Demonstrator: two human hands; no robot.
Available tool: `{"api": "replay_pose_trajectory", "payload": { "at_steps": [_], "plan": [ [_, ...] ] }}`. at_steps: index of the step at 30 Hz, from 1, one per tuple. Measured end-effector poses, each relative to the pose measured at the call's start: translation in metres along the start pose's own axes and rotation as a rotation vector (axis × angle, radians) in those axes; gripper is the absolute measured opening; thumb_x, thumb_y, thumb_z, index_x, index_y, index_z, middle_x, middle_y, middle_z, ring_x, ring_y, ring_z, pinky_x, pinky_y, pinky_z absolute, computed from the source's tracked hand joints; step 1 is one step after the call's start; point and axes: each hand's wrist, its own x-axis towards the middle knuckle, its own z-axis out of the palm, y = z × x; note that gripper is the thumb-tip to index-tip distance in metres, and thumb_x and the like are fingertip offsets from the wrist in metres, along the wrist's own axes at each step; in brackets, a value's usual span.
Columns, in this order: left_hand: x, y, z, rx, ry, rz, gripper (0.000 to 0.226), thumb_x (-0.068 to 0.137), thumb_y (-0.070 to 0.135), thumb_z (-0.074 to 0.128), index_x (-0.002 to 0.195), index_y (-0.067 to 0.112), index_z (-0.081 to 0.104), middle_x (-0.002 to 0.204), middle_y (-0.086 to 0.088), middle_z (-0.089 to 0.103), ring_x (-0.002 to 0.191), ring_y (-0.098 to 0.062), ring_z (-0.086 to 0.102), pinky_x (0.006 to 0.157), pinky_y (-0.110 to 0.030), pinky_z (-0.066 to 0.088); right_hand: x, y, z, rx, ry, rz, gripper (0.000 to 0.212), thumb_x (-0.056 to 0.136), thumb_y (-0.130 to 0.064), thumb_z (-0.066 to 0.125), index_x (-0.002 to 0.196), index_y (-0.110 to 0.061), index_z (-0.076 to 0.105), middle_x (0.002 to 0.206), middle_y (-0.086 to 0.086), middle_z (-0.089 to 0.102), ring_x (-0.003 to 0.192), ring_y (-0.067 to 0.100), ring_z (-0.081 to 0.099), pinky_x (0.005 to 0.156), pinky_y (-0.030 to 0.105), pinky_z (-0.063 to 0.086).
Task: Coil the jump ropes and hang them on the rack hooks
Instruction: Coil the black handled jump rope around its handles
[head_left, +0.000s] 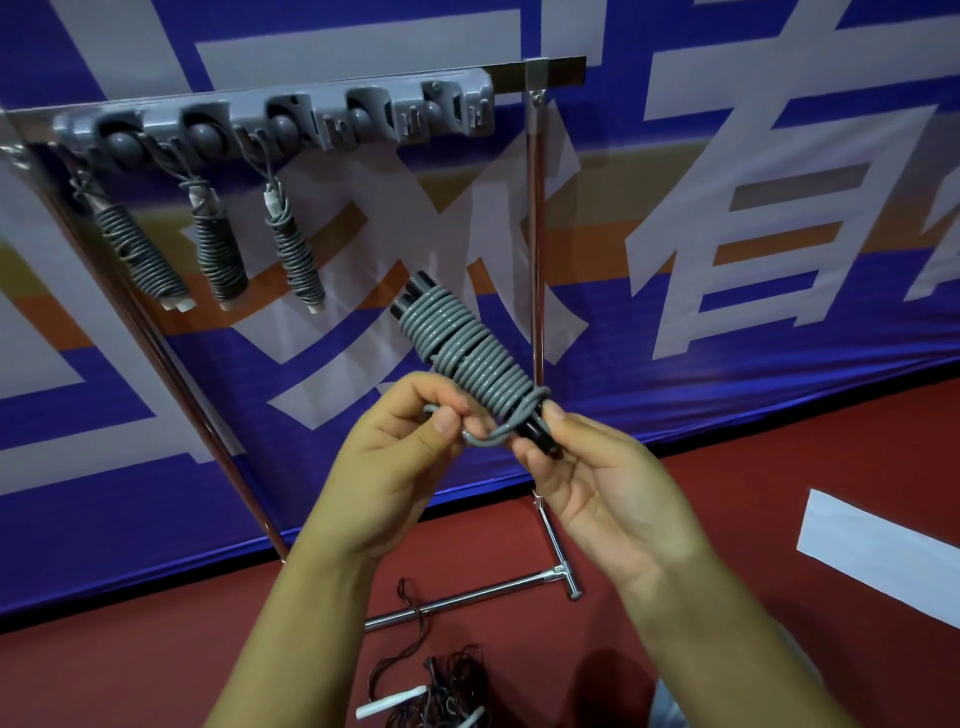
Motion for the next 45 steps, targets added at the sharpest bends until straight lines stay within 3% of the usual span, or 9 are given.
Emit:
{"api": "replay_pose_trajectory", "payload": {
  "at_steps": [6, 10, 16, 19, 21, 31, 38, 42, 45],
  "plan": [
    [0.001, -0.004, 0.013, 0.042, 0.179, -0.164, 0.018, 0.089, 0.027, 0.051, 0.078, 0.013, 0.049, 0.060, 0.004, 0.048, 0.058, -0.012, 0.047, 0.059, -0.027, 0.045, -0.002, 0.012, 0.002, -0.246, 0.095, -0.249, 0.008, 0.087, -0.004, 0.058, 0.083, -0.001, 0.063, 0.073, 0.011, 0.070, 0.061, 0.014, 0.067, 0.055, 0.018, 0.053],
    [0.001, -0.002, 0.023, 0.263, 0.259, -0.175, 0.030, 0.078, 0.038, 0.071, 0.075, 0.015, 0.053, 0.053, 0.007, 0.045, 0.048, -0.008, 0.040, 0.050, -0.024, 0.039, -0.002, 0.020, 0.002, -0.373, 0.129, -0.382, 0.009, 0.089, -0.001, 0.058, 0.084, -0.006, 0.064, 0.068, 0.004, 0.071, 0.060, 0.012, 0.068, 0.058, 0.018, 0.053],
    [0.001, 0.007, 0.020, 0.472, 0.092, -0.277, 0.021, 0.074, 0.032, 0.065, 0.078, 0.012, 0.072, 0.057, 0.005, 0.057, 0.055, -0.006, 0.049, 0.058, -0.020, 0.043, 0.000, 0.022, -0.004, -0.522, 0.117, -0.526, 0.013, 0.088, -0.004, 0.060, 0.087, -0.014, 0.066, 0.079, 0.002, 0.074, 0.070, 0.014, 0.071, 0.065, 0.022, 0.055],
    [0.000, 0.008, 0.012, 0.450, 0.028, -0.332, 0.023, 0.071, 0.024, 0.070, 0.088, 0.009, 0.076, 0.080, -0.002, 0.070, 0.074, -0.009, 0.063, 0.074, -0.022, 0.050, -0.002, 0.024, -0.007, -0.573, 0.101, -0.577, 0.012, 0.089, -0.004, 0.059, 0.090, -0.014, 0.067, 0.081, 0.003, 0.074, 0.074, 0.015, 0.071, 0.066, 0.023, 0.055],
    [-0.001, 0.010, 0.008, 0.519, 0.090, -0.283, 0.018, 0.065, 0.026, 0.074, 0.081, 0.018, 0.077, 0.087, 0.003, 0.067, 0.084, -0.013, 0.062, 0.082, -0.026, 0.048, -0.001, 0.024, -0.008, -0.621, 0.113, -0.592, 0.012, 0.089, -0.006, 0.060, 0.091, -0.016, 0.067, 0.081, 0.002, 0.074, 0.072, 0.014, 0.071, 0.068, 0.025, 0.056],
    [0.001, 0.003, 0.022, 0.966, 0.387, -0.015, 0.019, 0.080, 0.010, 0.074, 0.070, 0.023, 0.062, 0.069, 0.004, 0.065, 0.065, -0.006, 0.059, 0.062, -0.019, 0.048, 0.018, 0.017, -0.003, -0.527, 0.171, -0.494, 0.012, 0.090, -0.006, 0.061, 0.083, -0.014, 0.067, 0.069, 0.003, 0.072, 0.061, 0.013, 0.069, 0.063, 0.022, 0.056],
    [0.012, -0.011, 0.014, 1.071, 0.108, 0.252, 0.010, 0.071, -0.001, 0.063, 0.076, 0.008, 0.064, 0.086, 0.006, 0.063, 0.084, -0.004, 0.060, 0.073, -0.012, 0.045, 0.037, 0.014, -0.004, -0.312, 0.116, -0.241, 0.018, 0.092, 0.000, 0.053, 0.079, -0.003, 0.065, 0.065, 0.003, 0.071, 0.057, 0.010, 0.067, 0.053, 0.018, 0.052],
    [0.016, -0.002, 0.009, 0.950, -0.009, 0.161, 0.016, 0.067, -0.003, 0.061, 0.075, 0.011, 0.064, 0.087, 0.008, 0.065, 0.084, -0.001, 0.061, 0.072, -0.008, 0.041, 0.038, 0.009, -0.003, -0.362, 0.072, -0.239, 0.018, 0.092, 0.001, 0.052, 0.080, -0.001, 0.065, 0.063, 0.003, 0.070, 0.058, 0.010, 0.067, 0.053, 0.017, 0.051],
    [0.019, 0.007, 0.002, 0.852, -0.149, -0.033, 0.010, 0.070, 0.002, 0.060, 0.074, 0.011, 0.063, 0.082, 0.002, 0.067, 0.078, -0.008, 0.063, 0.070, -0.021, 0.048, 0.039, 0.010, -0.003, -0.386, 0.056, -0.236, 0.016, 0.092, 0.003, 0.053, 0.082, 0.002, 0.065, 0.063, 0.006, 0.070, 0.056, 0.013, 0.067, 0.053, 0.019, 0.052]
  ]
}}
